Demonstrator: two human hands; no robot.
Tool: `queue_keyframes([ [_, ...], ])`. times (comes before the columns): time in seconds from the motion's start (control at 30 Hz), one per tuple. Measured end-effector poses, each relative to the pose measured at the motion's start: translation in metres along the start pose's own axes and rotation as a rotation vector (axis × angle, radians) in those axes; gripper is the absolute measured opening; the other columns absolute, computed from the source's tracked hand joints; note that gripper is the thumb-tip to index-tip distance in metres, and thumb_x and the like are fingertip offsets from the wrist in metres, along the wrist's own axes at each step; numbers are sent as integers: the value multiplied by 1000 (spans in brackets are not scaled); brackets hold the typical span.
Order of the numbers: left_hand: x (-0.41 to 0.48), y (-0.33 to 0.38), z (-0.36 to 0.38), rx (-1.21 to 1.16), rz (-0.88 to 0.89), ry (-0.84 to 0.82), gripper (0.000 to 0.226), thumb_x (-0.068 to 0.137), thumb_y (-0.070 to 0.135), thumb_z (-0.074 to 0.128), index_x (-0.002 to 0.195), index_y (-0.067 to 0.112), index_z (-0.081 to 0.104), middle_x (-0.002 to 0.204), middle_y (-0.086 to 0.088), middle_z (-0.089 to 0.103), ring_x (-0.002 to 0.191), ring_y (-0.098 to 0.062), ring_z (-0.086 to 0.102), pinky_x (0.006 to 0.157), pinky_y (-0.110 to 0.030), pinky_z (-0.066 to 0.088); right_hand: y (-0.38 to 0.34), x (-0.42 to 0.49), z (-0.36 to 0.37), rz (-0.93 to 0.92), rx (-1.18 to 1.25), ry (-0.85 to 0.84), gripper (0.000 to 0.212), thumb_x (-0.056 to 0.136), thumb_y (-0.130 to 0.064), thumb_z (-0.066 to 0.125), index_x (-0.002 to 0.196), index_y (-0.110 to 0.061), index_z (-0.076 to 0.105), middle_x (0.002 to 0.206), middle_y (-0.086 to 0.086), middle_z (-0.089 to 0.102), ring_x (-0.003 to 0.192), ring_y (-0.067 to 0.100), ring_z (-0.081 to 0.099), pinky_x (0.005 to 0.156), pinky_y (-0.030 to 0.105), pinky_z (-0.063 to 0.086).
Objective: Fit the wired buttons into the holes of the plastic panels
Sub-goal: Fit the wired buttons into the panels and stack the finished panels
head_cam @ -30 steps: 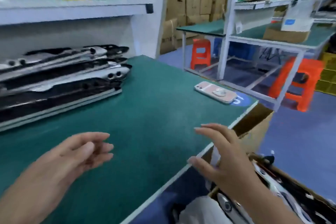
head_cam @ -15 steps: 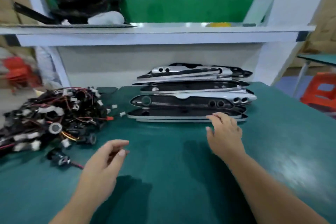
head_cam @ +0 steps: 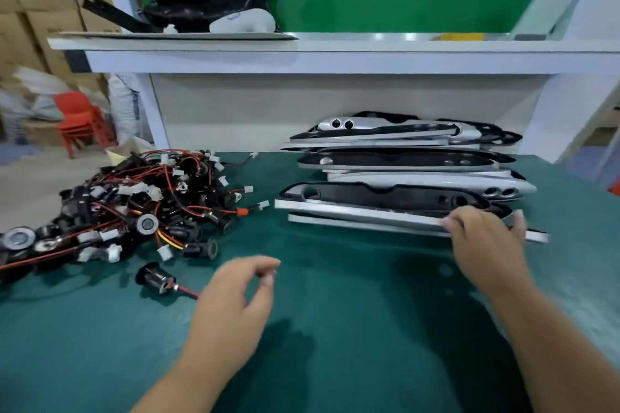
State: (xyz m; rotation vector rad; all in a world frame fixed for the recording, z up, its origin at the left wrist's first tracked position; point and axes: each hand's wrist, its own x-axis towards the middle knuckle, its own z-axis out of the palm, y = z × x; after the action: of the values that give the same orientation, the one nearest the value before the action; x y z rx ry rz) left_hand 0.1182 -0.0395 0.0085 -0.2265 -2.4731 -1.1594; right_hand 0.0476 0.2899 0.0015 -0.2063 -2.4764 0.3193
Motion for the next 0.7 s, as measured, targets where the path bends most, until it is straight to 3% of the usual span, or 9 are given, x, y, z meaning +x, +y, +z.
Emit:
queue_keyframes([
  [0.07,13,-15,-19,97,-58,156,30,88,9,57,99,36,63,103,17,62,98,-4,53,87,-25,40,4,-6,-23,-43,-24,76,32,99,-27,30,76,-15,49,68,11,60,75,36,59,86,48,36],
  [0.13,26,-43,-44,248,-209,287,32,85,5,55,112,18,65,118,-5,61,109,-25,52,98,-41,40,6,-14,-44,33,1,-18,29,98,-36,27,78,-19,39,70,17,60,65,38,52,64,43,37],
  [0.17,31,-58,-55,333,-316,261,37,86,8,53,122,15,62,129,-11,56,121,-31,46,106,-44,35,7,-19,-52,102,9,-109,30,96,-41,26,79,-20,38,73,16,59,64,35,49,60,41,35],
  [0.27,32,-85,-69,466,-615,-60,54,93,29,50,145,28,36,144,-14,43,132,-35,37,107,-44,35,18,-32,-63,231,-57,-503,49,90,-61,23,93,-19,50,98,13,64,83,30,57,69,39,40],
  [0.37,29,-80,-64,460,-616,-169,61,89,40,59,143,36,32,133,-13,52,116,-35,50,94,-45,45,20,-51,-70,371,-31,-795,78,69,-84,26,112,-22,45,119,9,56,99,24,52,80,34,37],
  [0.47,28,-70,-60,448,-562,-188,66,81,49,68,138,31,40,130,-11,54,116,-33,51,91,-43,46,25,-66,-72,204,-87,-855,93,60,-87,48,137,-38,29,124,0,47,113,22,49,93,34,40],
  [0.53,28,-65,-55,533,-533,-251,71,78,56,67,139,30,41,131,-12,53,120,-34,47,94,-42,45,27,-72,-73,97,-152,-812,93,59,-85,54,138,-44,26,111,-7,41,116,20,45,97,37,40],
  [0.63,27,-58,-48,595,-514,-271,60,76,62,66,124,29,51,113,-8,54,117,-33,46,95,-43,44,27,-76,-75,59,-120,-713,79,65,-78,57,133,-45,35,103,-12,44,107,16,48,92,37,43],
  [0.7,27,-54,-44,520,-498,-240,51,75,60,68,112,26,54,100,-4,54,106,-30,51,84,-39,46,24,-80,-75,51,-102,-660,71,67,-77,56,129,-45,39,99,-15,45,100,13,47,86,36,45],
])
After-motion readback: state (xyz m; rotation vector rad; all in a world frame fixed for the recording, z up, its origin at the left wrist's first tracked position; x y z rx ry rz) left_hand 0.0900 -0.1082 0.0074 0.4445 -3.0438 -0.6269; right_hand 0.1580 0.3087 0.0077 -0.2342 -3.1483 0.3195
